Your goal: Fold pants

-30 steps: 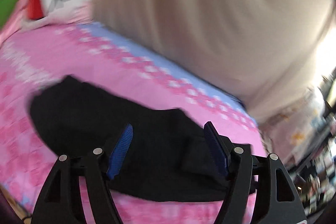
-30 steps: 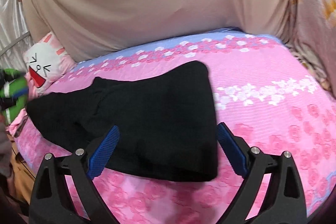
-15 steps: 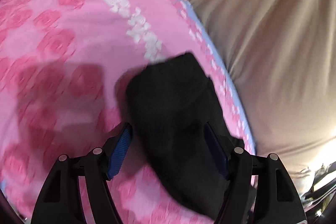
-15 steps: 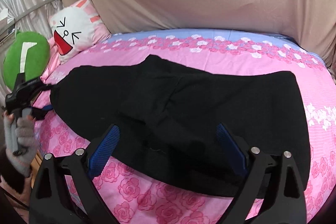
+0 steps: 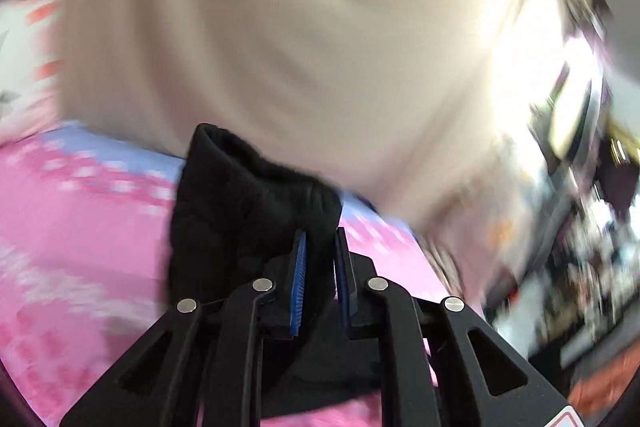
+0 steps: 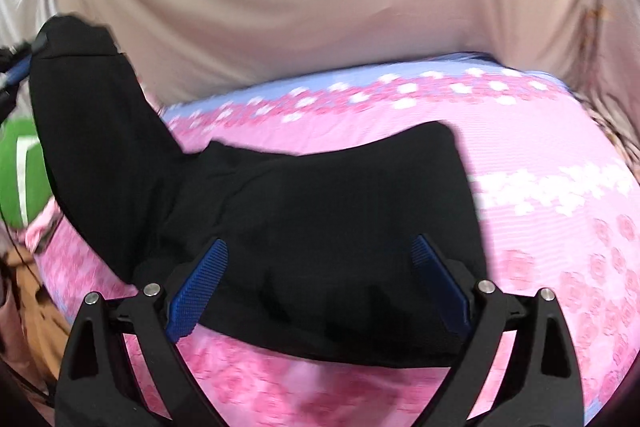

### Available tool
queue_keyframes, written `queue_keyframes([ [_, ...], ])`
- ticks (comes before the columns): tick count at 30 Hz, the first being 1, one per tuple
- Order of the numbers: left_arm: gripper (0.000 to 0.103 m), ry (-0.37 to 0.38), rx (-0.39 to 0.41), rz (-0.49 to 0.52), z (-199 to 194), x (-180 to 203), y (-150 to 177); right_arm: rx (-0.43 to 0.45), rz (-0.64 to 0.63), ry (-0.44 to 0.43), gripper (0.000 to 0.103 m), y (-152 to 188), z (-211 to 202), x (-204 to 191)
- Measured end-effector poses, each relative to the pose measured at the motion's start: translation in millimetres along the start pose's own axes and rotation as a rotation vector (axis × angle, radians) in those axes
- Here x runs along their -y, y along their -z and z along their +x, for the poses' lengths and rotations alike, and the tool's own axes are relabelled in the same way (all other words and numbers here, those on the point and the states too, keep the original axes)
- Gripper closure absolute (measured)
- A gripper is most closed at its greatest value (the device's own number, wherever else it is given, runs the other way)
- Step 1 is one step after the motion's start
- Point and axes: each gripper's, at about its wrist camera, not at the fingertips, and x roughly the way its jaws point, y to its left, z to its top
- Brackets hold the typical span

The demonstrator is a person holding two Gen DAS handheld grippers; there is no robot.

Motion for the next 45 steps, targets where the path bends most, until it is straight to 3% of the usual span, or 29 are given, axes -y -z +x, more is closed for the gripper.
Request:
queue_keyframes([
  [1,0.088,0.022,-0.053,0.03,21,18,9,0.007,0.02,0.007,0.012,1,-5,11],
  [3,0.066,0.041,-0.143,0.042,69,31,33,0.012,0.055,0.023,0.012,5,-14,30],
  [5,0.064,0.045,-0.231,0.009,98,32,54,0.013,0.085,0.033,0.012,9,-24,46],
  [7,0.064,0.057,-0.265,-0.035,106,26,72,0.017,0.098,0.024,0.012,10,-30,54],
  [10,0.06,-0.009,-0.249,-0.043,97,5,72,0.007,0.077,-0.042,0.011,2,-28,48],
  [12,0.047,-0.06,-0.207,-0.049,70,-7,73,-0.016,0.075,-0.123,0.01,-9,-16,40],
  [15,0.039,-0.165,-0.145,-0.038,43,-30,70,-0.072,0.091,-0.248,0.009,-25,16,26],
  [19,0.036,-0.213,-0.129,-0.089,15,-63,74,-0.173,0.193,-0.3,0.009,-32,68,22],
  [22,0.036,-0.243,-0.136,-0.112,6,-84,83,-0.197,0.264,-0.296,0.009,-31,94,22],
  [23,0.036,-0.246,-0.142,-0.121,7,-89,87,-0.193,0.271,-0.31,0.019,-33,99,18],
  [24,0.036,-0.244,-0.15,-0.138,8,-97,90,-0.194,0.276,-0.316,0.038,-35,103,14],
  [25,0.036,-0.241,-0.156,-0.149,9,-101,92,-0.202,0.278,-0.313,0.075,-37,106,11],
  [26,0.036,-0.241,-0.16,-0.162,10,-107,93,-0.18,0.268,-0.309,0.082,-43,101,4],
  [28,0.036,-0.241,-0.154,-0.171,7,-111,93,-0.098,0.223,-0.316,0.086,-60,81,-9],
  [31,0.036,-0.229,-0.143,-0.178,3,-113,89,0.055,0.158,-0.345,0.086,-85,19,-25],
  [34,0.036,-0.204,-0.135,-0.177,3,-110,88,0.158,0.107,-0.236,0.086,-79,-29,-16],
  [36,0.033,-0.187,-0.148,-0.172,9,-107,91,0.146,0.127,-0.088,0.086,-54,-35,8],
  [38,0.033,-0.171,-0.177,-0.169,23,-103,97,0.024,0.177,0.032,0.084,-21,-9,40],
  [40,0.033,-0.156,-0.205,-0.175,37,-99,102,-0.086,0.249,0.058,0.081,7,19,65],
  [42,0.033,-0.133,-0.234,-0.182,52,-93,108,-0.073,0.298,0.006,0.077,19,20,76],
  [45,0.033,-0.123,-0.27,-0.187,65,-86,114,-0.019,0.274,0.011,0.06,9,2,74],
])
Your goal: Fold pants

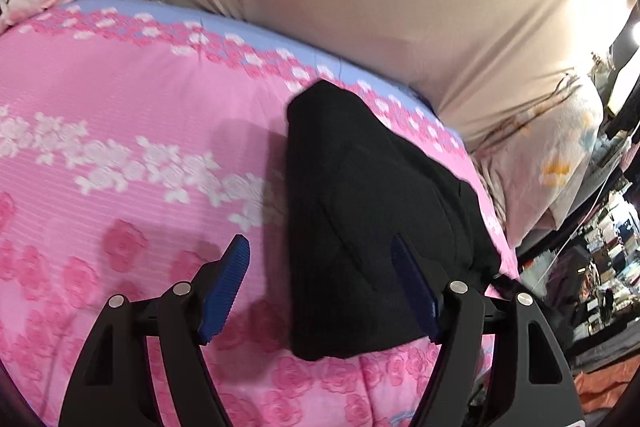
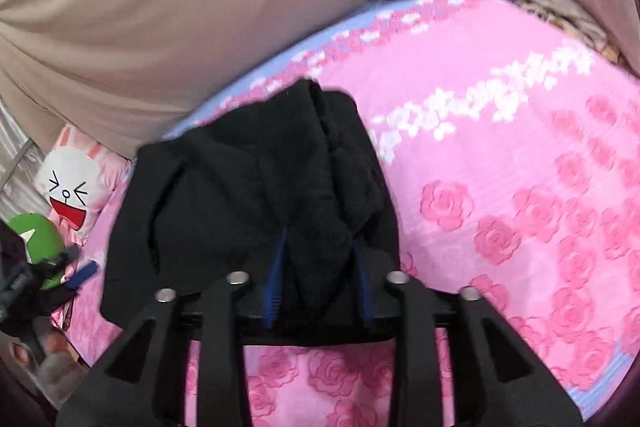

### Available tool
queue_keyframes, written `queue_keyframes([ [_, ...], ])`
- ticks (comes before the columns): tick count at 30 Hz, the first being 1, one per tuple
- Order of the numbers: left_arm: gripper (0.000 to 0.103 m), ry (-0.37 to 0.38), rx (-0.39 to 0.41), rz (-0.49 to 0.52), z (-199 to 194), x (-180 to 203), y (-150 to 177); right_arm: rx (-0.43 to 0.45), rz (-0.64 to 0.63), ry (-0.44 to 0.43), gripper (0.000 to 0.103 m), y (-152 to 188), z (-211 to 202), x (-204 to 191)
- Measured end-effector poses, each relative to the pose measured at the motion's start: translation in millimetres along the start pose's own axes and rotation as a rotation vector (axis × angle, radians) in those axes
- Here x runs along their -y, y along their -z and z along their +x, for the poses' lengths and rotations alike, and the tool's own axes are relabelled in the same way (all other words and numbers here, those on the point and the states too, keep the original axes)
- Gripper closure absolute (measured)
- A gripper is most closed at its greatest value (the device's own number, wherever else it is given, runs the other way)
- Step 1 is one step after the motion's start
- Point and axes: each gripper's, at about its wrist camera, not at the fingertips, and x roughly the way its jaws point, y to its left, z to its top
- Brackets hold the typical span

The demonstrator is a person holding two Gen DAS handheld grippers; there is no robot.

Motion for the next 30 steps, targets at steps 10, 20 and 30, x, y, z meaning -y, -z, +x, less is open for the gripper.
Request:
queue_keyframes([
  [10,0.014,0.036,-0.144,-0.13,57,-15,8,-0.07,0.019,-0.042,0.018,-17,27,13],
  [20,0.011,0.031,-0.097,-0.124,52,-18,3,-0.065,0.0,-0.081,0.019,-20,23,1],
  [30,0.01,-0.089,0.081,0.44,6,99,27,-0.039,-0.132,-0.156,0.084,-24,-5,-40],
])
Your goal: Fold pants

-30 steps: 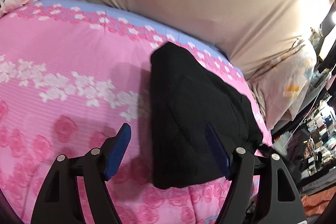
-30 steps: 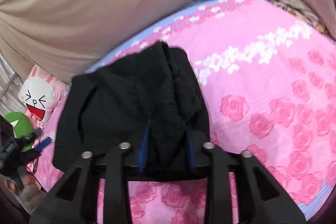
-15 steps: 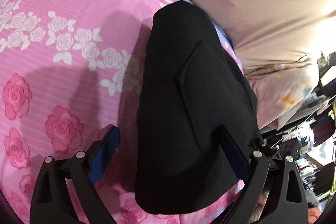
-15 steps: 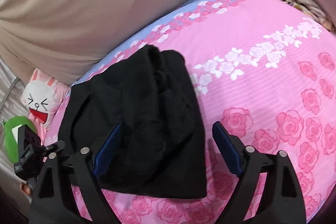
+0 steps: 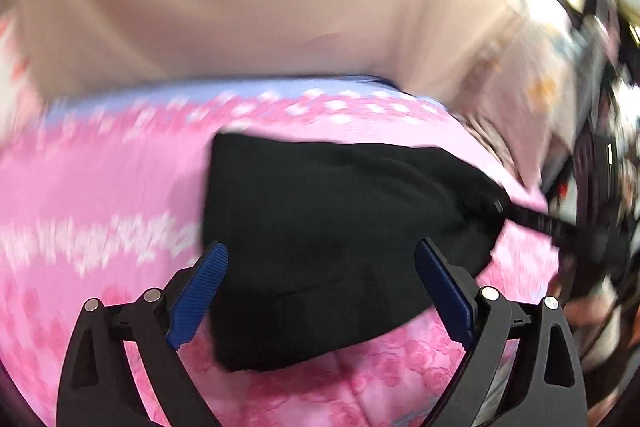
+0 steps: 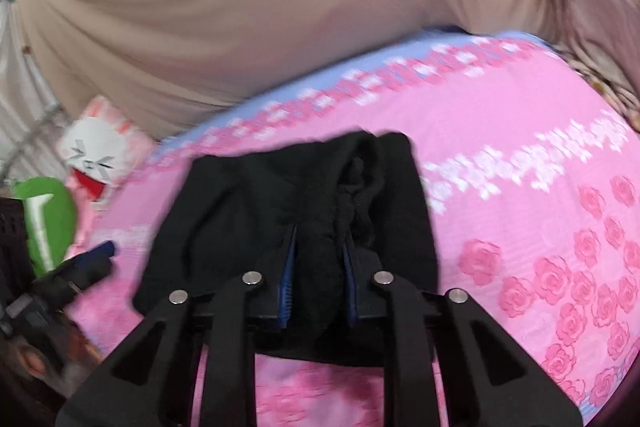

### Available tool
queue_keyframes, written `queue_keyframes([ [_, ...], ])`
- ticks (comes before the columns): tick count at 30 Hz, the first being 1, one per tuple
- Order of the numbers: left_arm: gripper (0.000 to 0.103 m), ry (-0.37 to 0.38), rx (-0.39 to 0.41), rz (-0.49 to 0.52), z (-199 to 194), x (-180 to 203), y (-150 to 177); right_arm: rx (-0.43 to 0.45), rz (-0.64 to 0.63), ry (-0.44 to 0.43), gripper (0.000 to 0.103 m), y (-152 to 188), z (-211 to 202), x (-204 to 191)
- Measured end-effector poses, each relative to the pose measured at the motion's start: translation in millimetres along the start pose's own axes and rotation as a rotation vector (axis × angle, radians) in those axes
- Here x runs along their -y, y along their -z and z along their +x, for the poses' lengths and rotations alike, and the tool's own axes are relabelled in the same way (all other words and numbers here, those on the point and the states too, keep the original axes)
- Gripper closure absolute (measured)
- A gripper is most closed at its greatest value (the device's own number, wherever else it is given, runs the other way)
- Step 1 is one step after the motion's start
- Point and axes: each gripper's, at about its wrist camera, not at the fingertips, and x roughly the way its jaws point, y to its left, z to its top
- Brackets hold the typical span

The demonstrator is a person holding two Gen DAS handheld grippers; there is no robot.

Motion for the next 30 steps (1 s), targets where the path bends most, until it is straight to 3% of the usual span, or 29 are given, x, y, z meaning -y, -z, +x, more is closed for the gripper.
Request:
queue_keyframes([
  [4,0.009,-0.016,-0.016,0.157,32,49,1,-0.026,0.007,-0.009,0.083,-3,6,3],
  [7,0.01,0.008,-0.076,0.162,61,66,6,-0.048,0.057,-0.045,0.082,-5,15,13],
  [10,0.017,-0.042,-0.068,0.162,78,74,5,-0.05,0.064,-0.06,0.075,-5,16,18],
  [11,0.035,-0.049,-0.067,0.155,81,72,3,-0.033,0.069,-0.057,0.061,-4,12,22],
  [12,0.071,-0.052,-0.068,0.138,83,67,-1,-0.014,0.071,-0.05,0.052,-3,7,25],
  [13,0.083,-0.042,-0.086,0.109,85,60,-6,0.012,0.071,-0.027,0.038,0,-1,32],
  [14,0.097,-0.021,-0.097,0.067,84,51,-10,0.026,0.07,-0.009,0.036,2,-8,37],
  [15,0.099,0.021,-0.096,-0.003,80,33,-17,0.031,0.07,0.002,0.036,4,-12,40],
  [18,0.103,0.074,-0.088,-0.078,72,13,-26,0.018,0.091,-0.001,0.036,11,-19,54],
  [20,0.103,0.059,-0.068,-0.096,66,9,-28,0.004,0.102,-0.02,0.036,14,-16,56],
  [22,0.103,0.093,-0.074,-0.119,63,9,-28,-0.011,0.093,-0.024,0.036,16,-9,55],
  [25,0.1,0.076,-0.063,-0.024,52,34,-24,-0.004,0.128,-0.042,0.036,20,-9,62],
  [26,0.078,0.078,-0.061,0.016,49,44,-21,0.006,0.144,-0.041,0.036,21,-13,66],
  [27,0.042,0.081,-0.058,0.05,47,54,-18,0.013,0.154,-0.038,0.036,22,-16,69],
  [28,0.031,0.083,-0.043,0.069,45,62,-15,0.02,0.161,-0.034,0.036,23,-19,72],
  [30,0.028,0.089,-0.013,0.129,42,82,-9,0.034,0.176,-0.016,0.036,26,-28,78],
])
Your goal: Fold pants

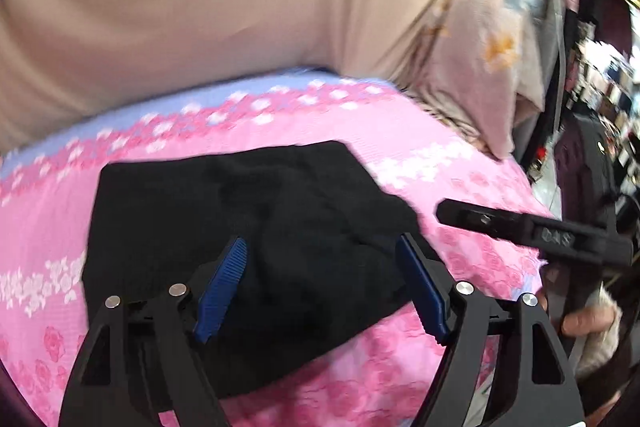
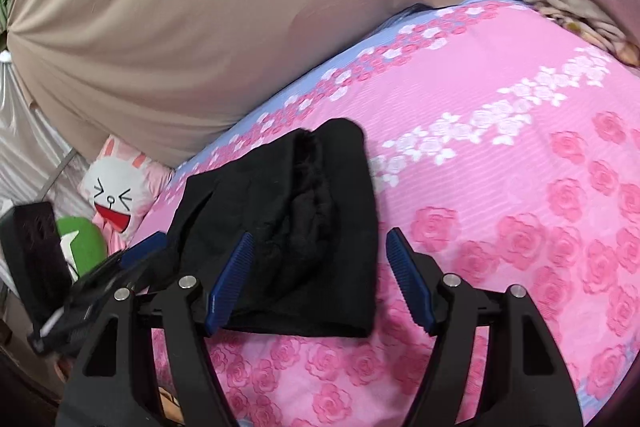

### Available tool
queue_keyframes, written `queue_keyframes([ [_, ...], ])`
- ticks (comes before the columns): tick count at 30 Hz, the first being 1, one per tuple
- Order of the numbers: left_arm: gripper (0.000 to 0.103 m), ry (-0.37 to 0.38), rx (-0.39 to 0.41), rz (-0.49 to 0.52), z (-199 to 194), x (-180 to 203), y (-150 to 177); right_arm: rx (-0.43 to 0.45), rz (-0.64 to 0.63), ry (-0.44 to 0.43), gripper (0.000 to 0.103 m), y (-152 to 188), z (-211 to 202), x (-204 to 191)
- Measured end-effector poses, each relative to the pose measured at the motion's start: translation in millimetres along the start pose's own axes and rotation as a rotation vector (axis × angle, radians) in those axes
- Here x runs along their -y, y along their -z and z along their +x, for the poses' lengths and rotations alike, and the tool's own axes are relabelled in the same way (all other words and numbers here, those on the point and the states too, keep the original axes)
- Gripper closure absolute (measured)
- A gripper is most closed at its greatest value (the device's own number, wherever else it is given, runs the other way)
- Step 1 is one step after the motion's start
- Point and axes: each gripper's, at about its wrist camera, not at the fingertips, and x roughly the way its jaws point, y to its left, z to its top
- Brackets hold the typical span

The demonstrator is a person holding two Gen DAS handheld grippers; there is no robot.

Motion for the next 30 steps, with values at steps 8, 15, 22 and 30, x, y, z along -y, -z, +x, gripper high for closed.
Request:
queue_keyframes([
  [8,0.03,-0.041,-0.105,0.072,48,27,9,0.015,0.029,0.027,0.036,13,-22,19],
  [15,0.093,0.089,-0.119,-0.085,46,-8,-11,0.009,0.005,0.024,0.036,18,-23,17],
  [22,0.093,0.104,0.062,-0.219,-22,-61,-54,-0.03,-0.064,-0.067,0.035,10,5,-13],
  [30,0.093,0.065,0.127,-0.224,-47,-82,-73,-0.095,-0.113,-0.122,0.095,-8,54,-48],
])
